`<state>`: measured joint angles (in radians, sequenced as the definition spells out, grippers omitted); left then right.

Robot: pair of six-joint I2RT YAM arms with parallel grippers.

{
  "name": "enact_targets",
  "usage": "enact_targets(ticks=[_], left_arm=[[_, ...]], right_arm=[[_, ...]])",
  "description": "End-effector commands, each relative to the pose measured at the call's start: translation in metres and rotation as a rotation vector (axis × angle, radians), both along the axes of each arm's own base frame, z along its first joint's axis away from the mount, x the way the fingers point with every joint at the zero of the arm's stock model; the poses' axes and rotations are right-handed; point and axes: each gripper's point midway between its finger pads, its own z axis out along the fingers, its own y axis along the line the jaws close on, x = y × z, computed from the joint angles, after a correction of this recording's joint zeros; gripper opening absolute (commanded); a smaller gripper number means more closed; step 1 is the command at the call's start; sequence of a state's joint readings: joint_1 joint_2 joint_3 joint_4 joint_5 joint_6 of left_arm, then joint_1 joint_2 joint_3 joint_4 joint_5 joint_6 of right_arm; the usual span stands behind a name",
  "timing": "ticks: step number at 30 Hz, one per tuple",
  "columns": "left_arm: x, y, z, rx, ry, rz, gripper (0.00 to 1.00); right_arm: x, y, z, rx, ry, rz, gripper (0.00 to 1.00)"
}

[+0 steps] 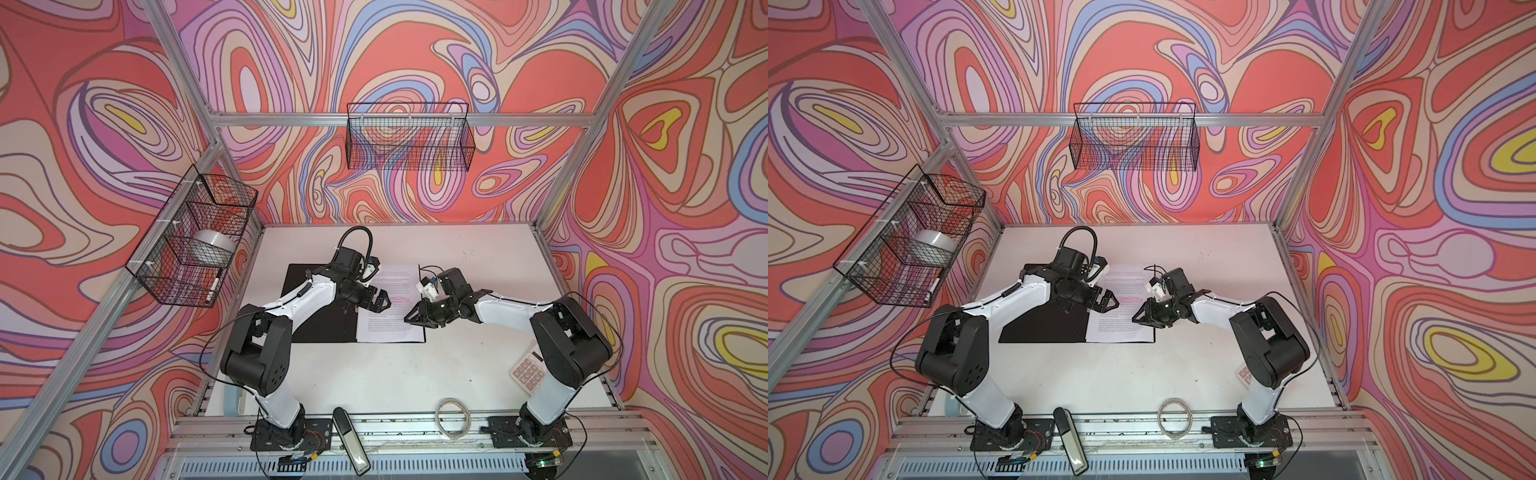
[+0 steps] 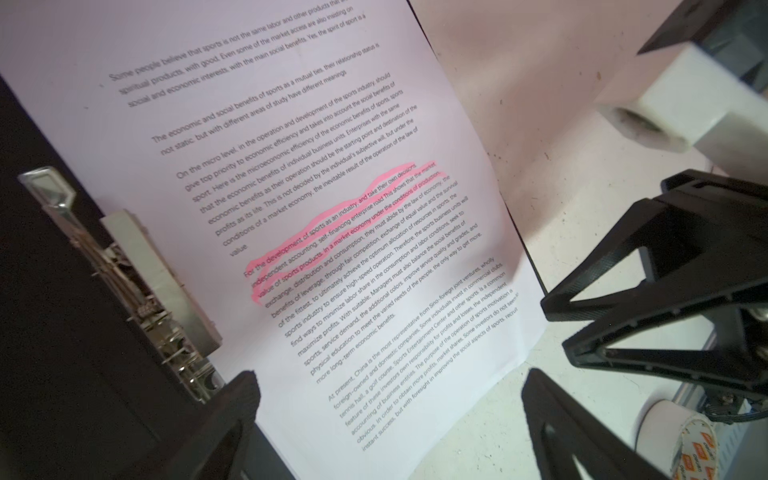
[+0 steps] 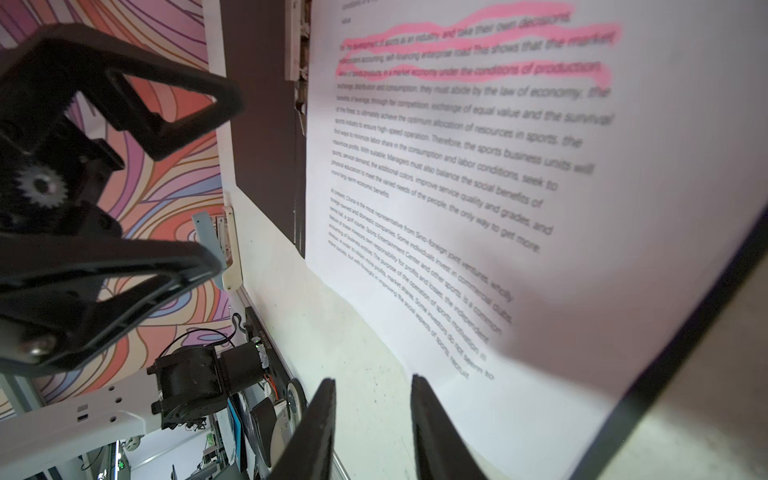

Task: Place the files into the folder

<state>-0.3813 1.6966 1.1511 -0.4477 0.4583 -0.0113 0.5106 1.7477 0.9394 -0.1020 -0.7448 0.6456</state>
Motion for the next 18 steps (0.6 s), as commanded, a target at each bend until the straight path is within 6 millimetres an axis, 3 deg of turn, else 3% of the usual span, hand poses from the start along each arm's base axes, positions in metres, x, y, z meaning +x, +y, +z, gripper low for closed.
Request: enact_targets(ticks=[1,10,18], left_arm=[[-0.001,-0.012,-0.005,-0.047,0.019,-0.016,0.97],[0.0,-0.015,-0.017,-0.051,0.047,-0.023,0.9],[-0.002,-0.015,-0.031,-0.04,0.089,-0.019,0.85]], right_arm=[[-0.003,0.009,-0.009,0.044,0.03,0.017,0.28],[-0.021,0.015,-0.042,0.033,0.118,0.052,0.2],[-0.028,0.005,-0.063,-0.034,0.136,0.042,0.19]])
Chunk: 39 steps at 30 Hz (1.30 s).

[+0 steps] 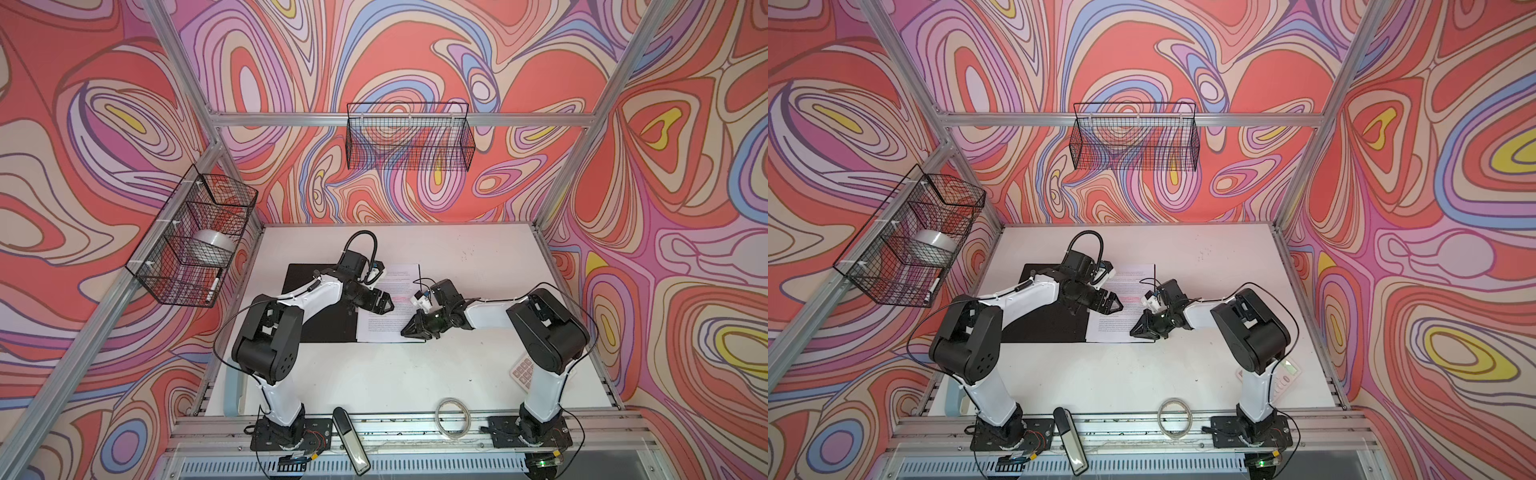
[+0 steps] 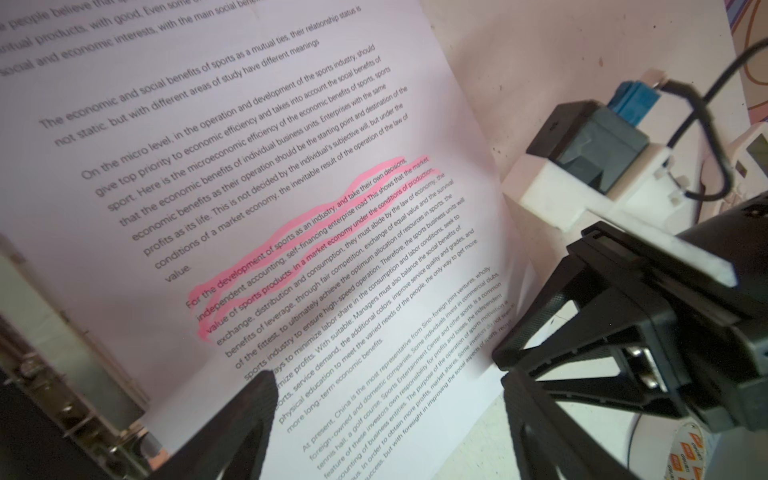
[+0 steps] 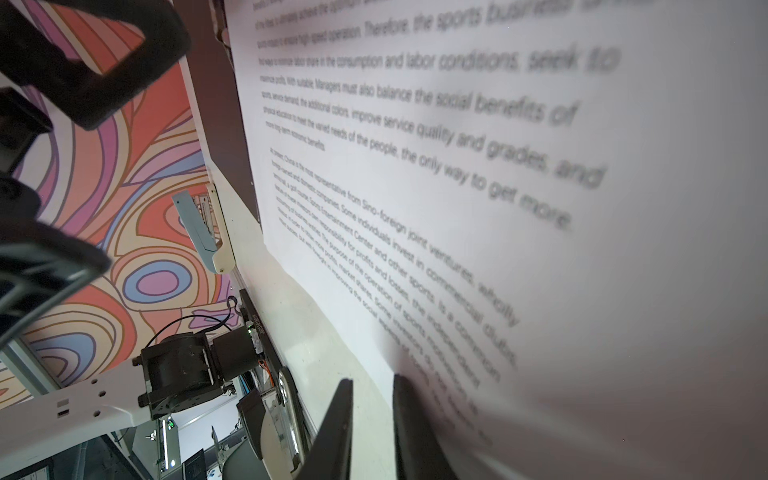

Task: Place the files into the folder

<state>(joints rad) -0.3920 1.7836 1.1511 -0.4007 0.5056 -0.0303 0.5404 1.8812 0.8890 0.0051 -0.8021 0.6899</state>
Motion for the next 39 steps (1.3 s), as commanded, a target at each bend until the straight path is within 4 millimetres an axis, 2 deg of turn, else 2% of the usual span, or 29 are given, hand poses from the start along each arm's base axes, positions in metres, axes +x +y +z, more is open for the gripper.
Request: enact_targets(ticks=[1,9,16,18,21,25,30,35,39], left_arm=[[-0.002,-0.003,-0.007,-0.012,0.031,-0.002,0.84],[-0.004,-0.002,-0.013,-0.002,0.049,-0.001,0.81],[-0.009,0.001,-0.029,0.023,0.103,0.006,0.79],[-0.009,0.001,-0.027,0.022,0.093,0.005,0.79],[-0.002,0.0,-0.008,0.007,0.043,0.008,0.8],[0.006,-0.003,0.029,-0.023,-0.035,0.007,0.82],[0.009,-0.004,0.064,-0.045,-0.112,0.002,0.83],[0.008,-0.001,0.074,-0.041,-0.139,0.006,0.84],[0.004,0.001,0.072,-0.038,-0.132,0.007,0.84]], right_arm=[[-0.008,-0.006,-0.019,-0.045,0.017,0.006,0.19],[-0.019,-0.014,-0.047,-0.071,0.059,-0.009,0.18],[-0.023,-0.016,-0.056,-0.079,0.072,-0.009,0.18],[-0.021,-0.015,-0.054,-0.075,0.065,-0.009,0.19],[-0.017,-0.012,-0.043,-0.06,0.039,-0.004,0.2],[-0.008,-0.007,-0.022,-0.04,-0.007,0.006,0.22],[0.005,0.002,0.015,0.006,-0.077,0.008,0.23],[0.016,0.01,0.049,0.049,-0.136,0.015,0.24],[0.018,0.011,0.055,0.051,-0.149,0.015,0.24]])
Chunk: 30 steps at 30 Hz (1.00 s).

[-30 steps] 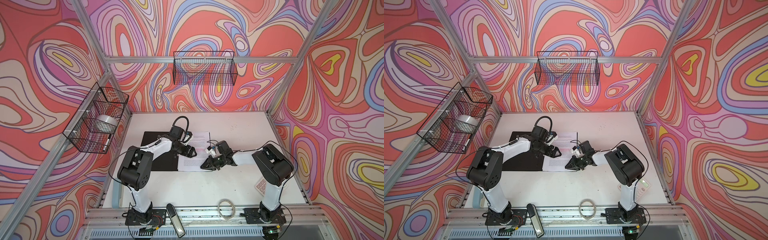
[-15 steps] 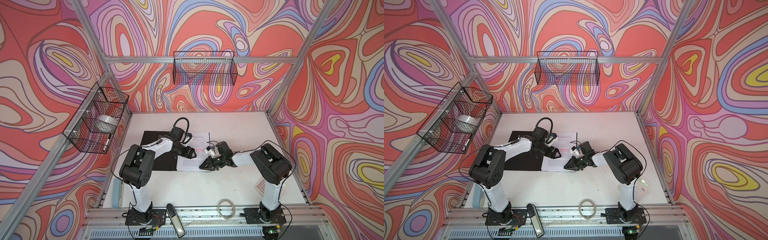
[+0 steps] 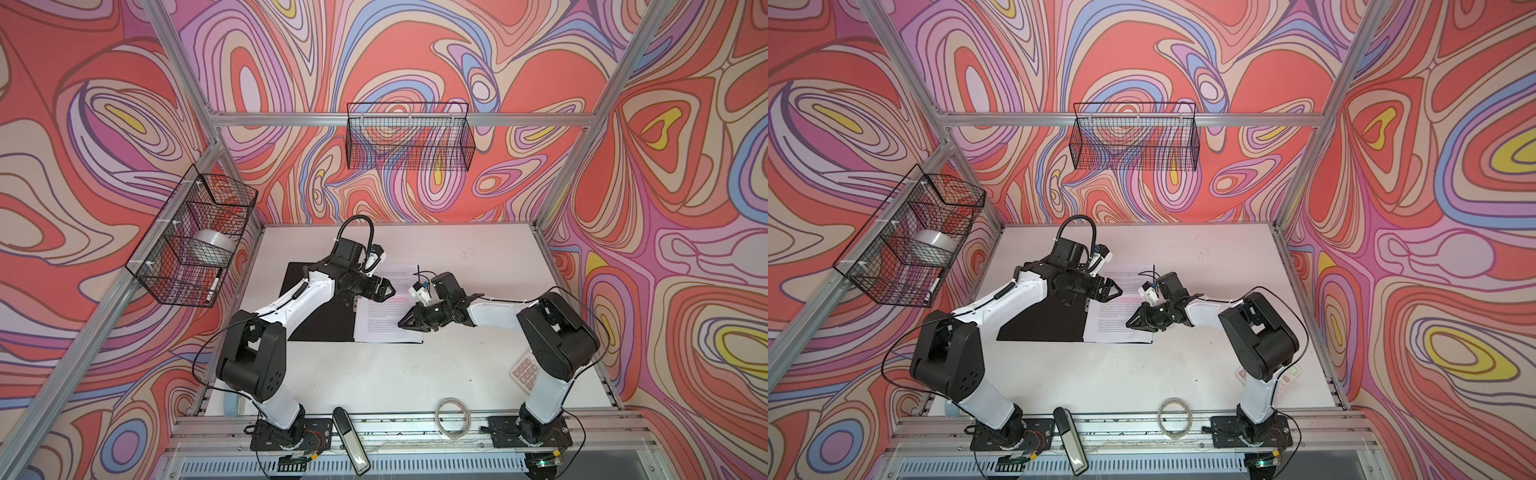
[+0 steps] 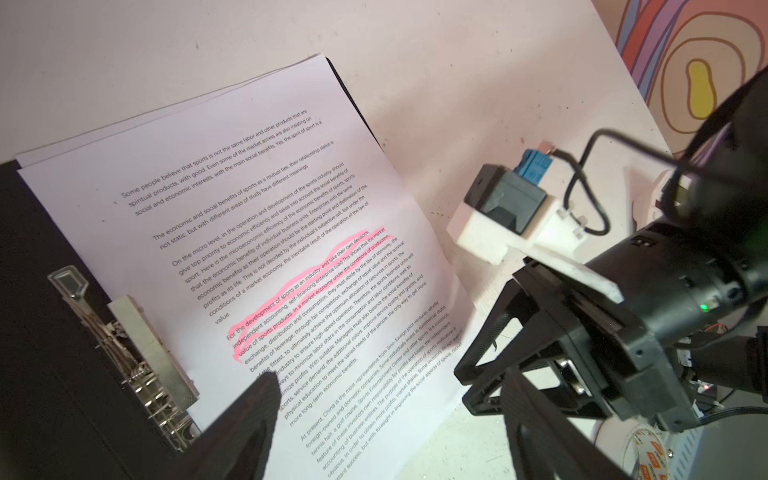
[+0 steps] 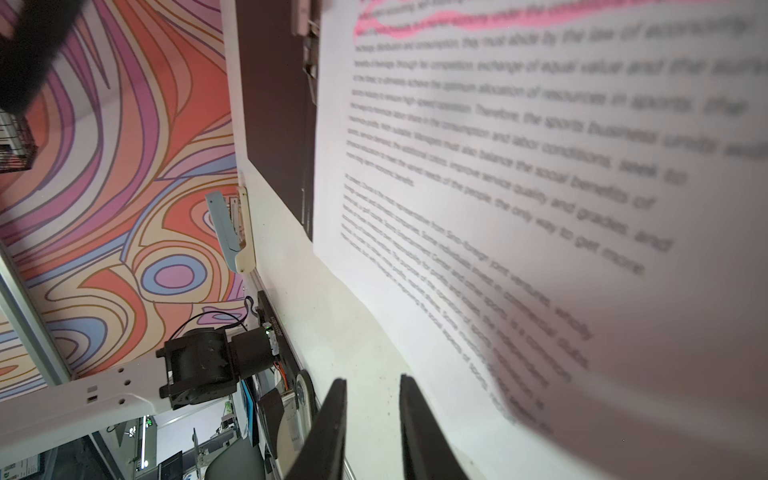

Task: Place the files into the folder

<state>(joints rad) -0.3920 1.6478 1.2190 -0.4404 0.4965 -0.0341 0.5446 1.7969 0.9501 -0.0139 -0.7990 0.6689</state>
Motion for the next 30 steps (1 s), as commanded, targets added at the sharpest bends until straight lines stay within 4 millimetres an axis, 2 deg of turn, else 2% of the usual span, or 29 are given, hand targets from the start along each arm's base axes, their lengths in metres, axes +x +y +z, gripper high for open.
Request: enact_targets(ticks=[1,7,8,11,18,19,22,30], left_arm=[[-0.008,0.004,-0.001,0.015,0.023,0.0,0.84],[-0.014,0.007,-0.012,0.025,0.053,0.004,0.84],[-0.015,0.008,-0.014,0.029,0.053,0.006,0.84],[-0.016,0.011,-0.014,0.041,0.041,0.016,0.85],[-0.011,0.018,0.009,0.038,-0.015,0.046,0.94],[-0.01,0.018,0.013,0.035,-0.022,0.048,0.95],[-0.006,0.023,0.021,0.04,-0.035,0.076,0.99],[0.02,0.066,0.027,0.035,0.0,0.322,1.0]], right_arm=[[0.001,-0.001,0.006,-0.013,-0.022,-0.001,0.24],[-0.007,-0.005,-0.005,-0.017,0.012,-0.011,0.23],[-0.008,-0.007,0.001,-0.009,-0.002,-0.014,0.23],[-0.014,-0.01,-0.004,-0.017,0.009,-0.015,0.23],[-0.019,-0.014,-0.019,-0.031,0.028,-0.017,0.23],[-0.02,-0.014,-0.031,-0.046,0.052,-0.017,0.22],[-0.021,-0.016,-0.04,-0.06,0.064,-0.018,0.22],[-0.023,-0.018,-0.058,-0.089,0.09,-0.021,0.22]])
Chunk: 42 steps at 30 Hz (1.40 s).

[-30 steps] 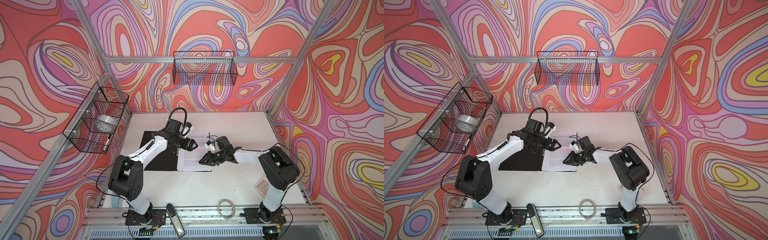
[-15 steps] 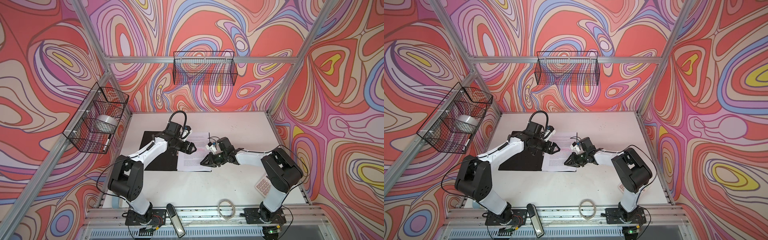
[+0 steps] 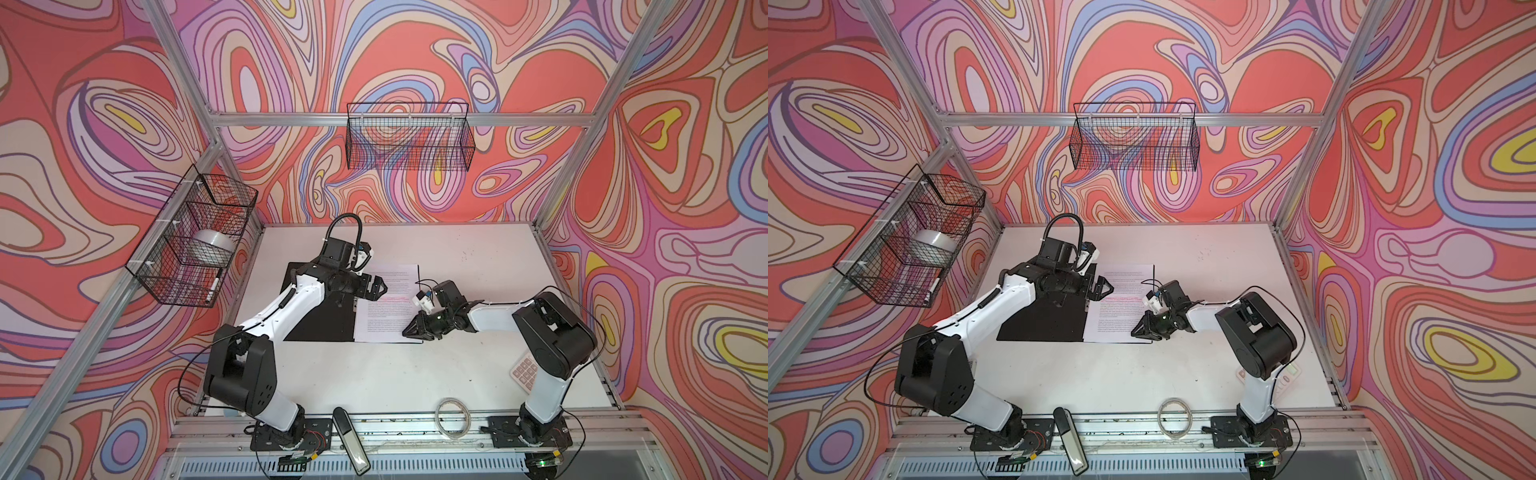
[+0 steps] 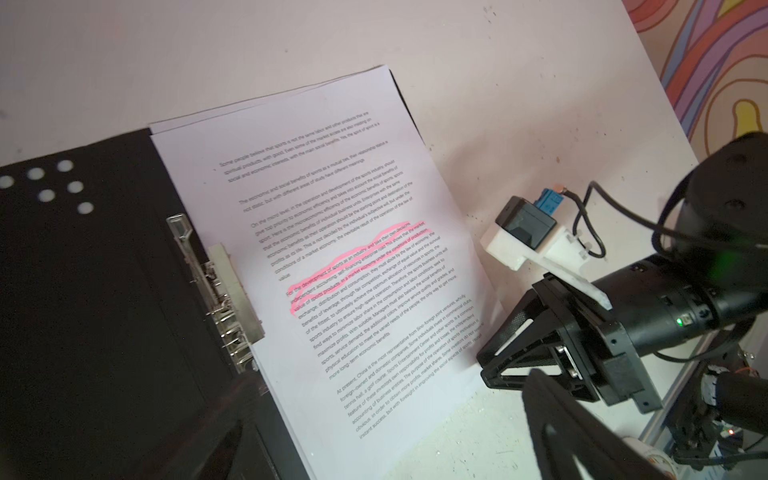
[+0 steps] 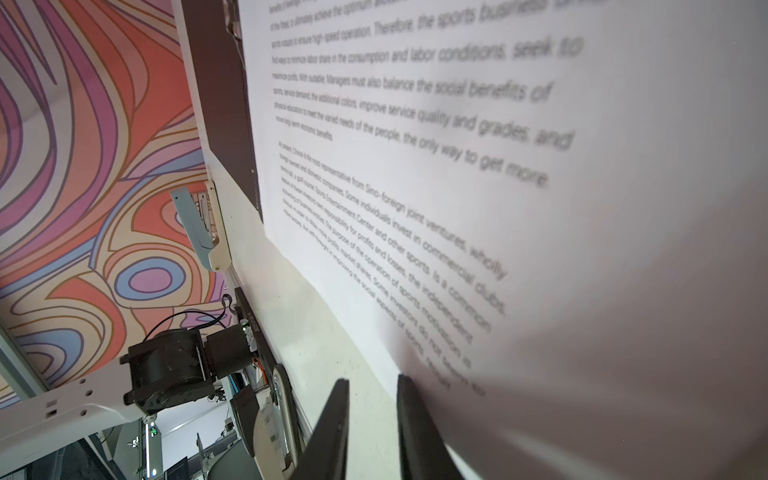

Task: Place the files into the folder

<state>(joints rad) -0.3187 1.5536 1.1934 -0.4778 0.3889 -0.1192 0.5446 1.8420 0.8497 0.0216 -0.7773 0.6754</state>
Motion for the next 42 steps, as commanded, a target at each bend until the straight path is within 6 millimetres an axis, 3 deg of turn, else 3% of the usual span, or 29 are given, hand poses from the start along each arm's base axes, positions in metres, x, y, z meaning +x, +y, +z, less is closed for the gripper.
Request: enact_targets(ticks=[1,6,12,18,20,23,26,30,34,42], left_arm=[[0.013,0.026,0.009,-0.003,0.017,0.158,1.0],[0.03,0.064,-0.004,-0.067,0.097,0.363,1.0],[0.035,0.073,-0.023,-0.105,0.136,0.405,1.0],[0.033,0.067,-0.043,-0.163,0.161,0.397,1.0],[0.035,0.065,-0.051,-0.175,0.17,0.396,1.0],[0.035,0.066,-0.066,-0.171,0.202,0.416,1.0],[0.035,0.06,-0.079,-0.211,0.243,0.422,1.0],[0.031,0.055,-0.094,-0.257,0.278,0.434,1.0],[0.026,0.05,-0.105,-0.299,0.302,0.43,1.0],[0.03,0.034,-0.107,-0.373,0.319,0.359,1.0]], right_arm=[[-0.002,-0.002,-0.013,-0.02,0.002,-0.002,0.22],[-0.004,-0.004,-0.02,-0.037,0.012,0.001,0.22],[0.0,-0.003,-0.013,-0.031,-0.003,0.0,0.25],[0.021,0.005,0.036,-0.016,-0.101,-0.007,0.35],[0.03,0.004,0.065,-0.026,-0.157,-0.02,0.36],[0.044,-0.005,0.089,-0.104,-0.219,-0.069,0.38],[0.06,-0.024,0.1,-0.2,-0.245,-0.153,0.39],[0.079,-0.056,0.097,-0.238,-0.228,-0.298,0.4],[0.089,-0.083,0.078,-0.219,-0.173,-0.402,0.41],[0.091,-0.098,0.057,-0.201,-0.13,-0.442,0.42]])
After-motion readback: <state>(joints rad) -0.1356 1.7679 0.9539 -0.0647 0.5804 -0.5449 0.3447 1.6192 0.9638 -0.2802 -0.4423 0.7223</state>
